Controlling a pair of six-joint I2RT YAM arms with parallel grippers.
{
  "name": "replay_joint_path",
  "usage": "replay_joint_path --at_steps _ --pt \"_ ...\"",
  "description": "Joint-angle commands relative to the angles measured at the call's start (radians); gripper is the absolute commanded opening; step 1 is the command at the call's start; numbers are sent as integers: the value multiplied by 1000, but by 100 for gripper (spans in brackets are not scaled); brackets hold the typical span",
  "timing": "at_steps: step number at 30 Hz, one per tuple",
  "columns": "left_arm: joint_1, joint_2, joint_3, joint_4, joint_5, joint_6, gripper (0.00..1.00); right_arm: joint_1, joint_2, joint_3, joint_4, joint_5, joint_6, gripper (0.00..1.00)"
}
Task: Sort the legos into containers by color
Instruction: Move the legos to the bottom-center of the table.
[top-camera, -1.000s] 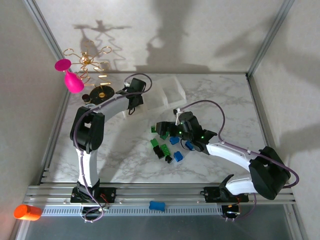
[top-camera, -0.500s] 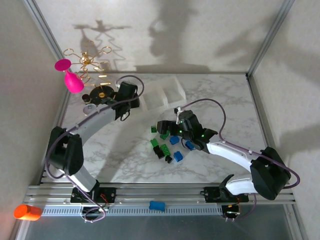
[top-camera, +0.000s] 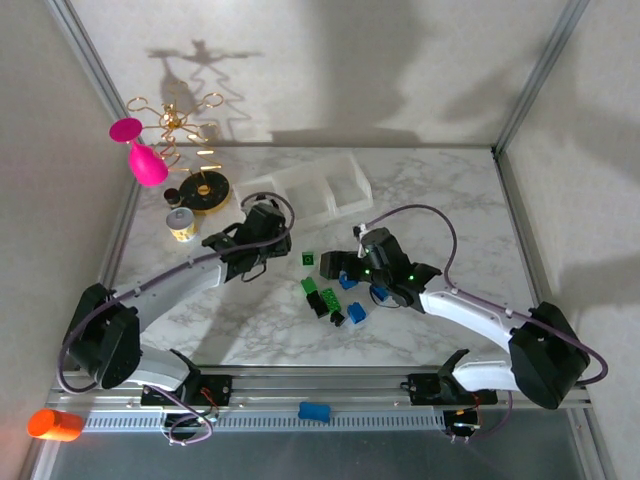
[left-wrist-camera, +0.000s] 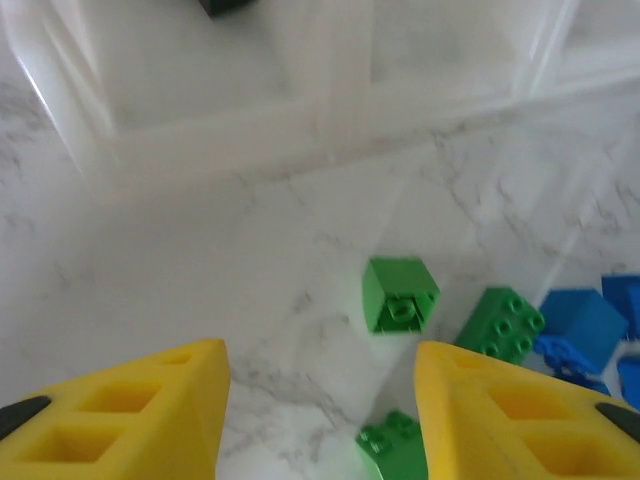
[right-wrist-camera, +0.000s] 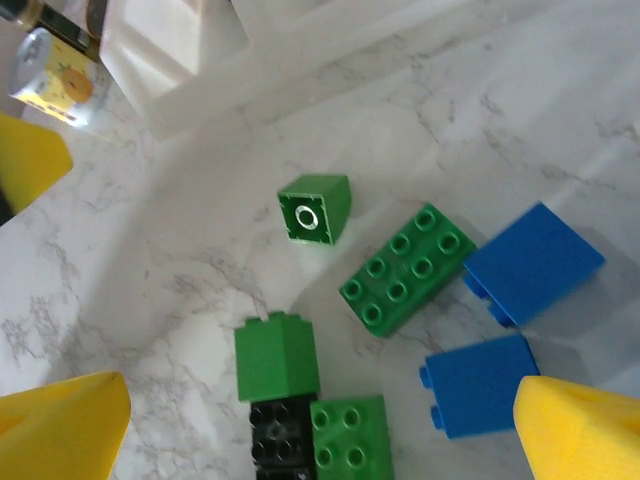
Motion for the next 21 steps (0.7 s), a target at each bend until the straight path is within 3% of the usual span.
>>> replay_joint_path --at_steps 1,14,21 --pt "-60 -35 -34 -29 8 -88 54 -6 -55 -37 -67 -8 6 99" --pt "-274 92 -82 -1 40 -229 58 -42 -200 -109 -154 43 86 99" --pt "-322 183 -66 39 47 -244 64 -62 -189 -116 -136 30 84 99"
